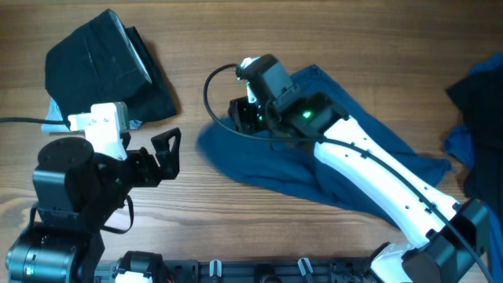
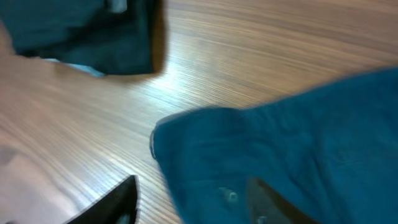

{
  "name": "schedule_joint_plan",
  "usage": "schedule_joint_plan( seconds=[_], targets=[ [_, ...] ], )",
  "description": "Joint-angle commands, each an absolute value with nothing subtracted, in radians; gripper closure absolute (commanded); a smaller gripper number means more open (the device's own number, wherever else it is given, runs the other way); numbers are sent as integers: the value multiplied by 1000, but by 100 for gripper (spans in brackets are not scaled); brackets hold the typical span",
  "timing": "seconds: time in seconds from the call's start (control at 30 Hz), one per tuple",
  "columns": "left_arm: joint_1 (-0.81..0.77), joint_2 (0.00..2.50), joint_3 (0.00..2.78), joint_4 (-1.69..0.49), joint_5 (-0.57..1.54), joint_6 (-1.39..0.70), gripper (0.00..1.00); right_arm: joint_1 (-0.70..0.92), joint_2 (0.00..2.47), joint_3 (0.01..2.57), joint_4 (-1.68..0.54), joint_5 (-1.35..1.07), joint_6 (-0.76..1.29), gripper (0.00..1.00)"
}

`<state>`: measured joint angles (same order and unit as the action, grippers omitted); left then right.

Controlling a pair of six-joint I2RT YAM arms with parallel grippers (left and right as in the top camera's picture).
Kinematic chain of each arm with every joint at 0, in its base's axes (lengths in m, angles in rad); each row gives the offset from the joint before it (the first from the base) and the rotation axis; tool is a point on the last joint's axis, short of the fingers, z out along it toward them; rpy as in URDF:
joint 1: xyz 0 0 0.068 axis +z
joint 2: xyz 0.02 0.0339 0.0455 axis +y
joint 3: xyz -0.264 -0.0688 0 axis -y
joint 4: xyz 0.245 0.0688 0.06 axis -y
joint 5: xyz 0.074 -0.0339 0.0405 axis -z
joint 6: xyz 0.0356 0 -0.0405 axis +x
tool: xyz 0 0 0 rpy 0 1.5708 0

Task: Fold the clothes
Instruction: 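Drag the dark blue pants leftward to the table center with right gripper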

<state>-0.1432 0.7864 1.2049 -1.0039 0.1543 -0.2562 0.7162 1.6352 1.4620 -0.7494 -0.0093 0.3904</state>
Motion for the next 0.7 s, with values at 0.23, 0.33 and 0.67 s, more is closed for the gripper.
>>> schedule_joint_plan(
  seconds=[0.23, 0.33, 0.67],
  targets=[
    [-197, 1069, 1216, -1092, 164, -186, 42, 317, 1719, 1464, -815, 65, 477, 86],
    [-226, 1162, 1216, -1069, 163, -187, 72, 280, 1839, 1464, -788, 55, 556, 96],
    [-232, 1190, 1216, -1048, 160, -160, 75, 277, 2215, 1464, -501, -83, 996, 96]
  ],
)
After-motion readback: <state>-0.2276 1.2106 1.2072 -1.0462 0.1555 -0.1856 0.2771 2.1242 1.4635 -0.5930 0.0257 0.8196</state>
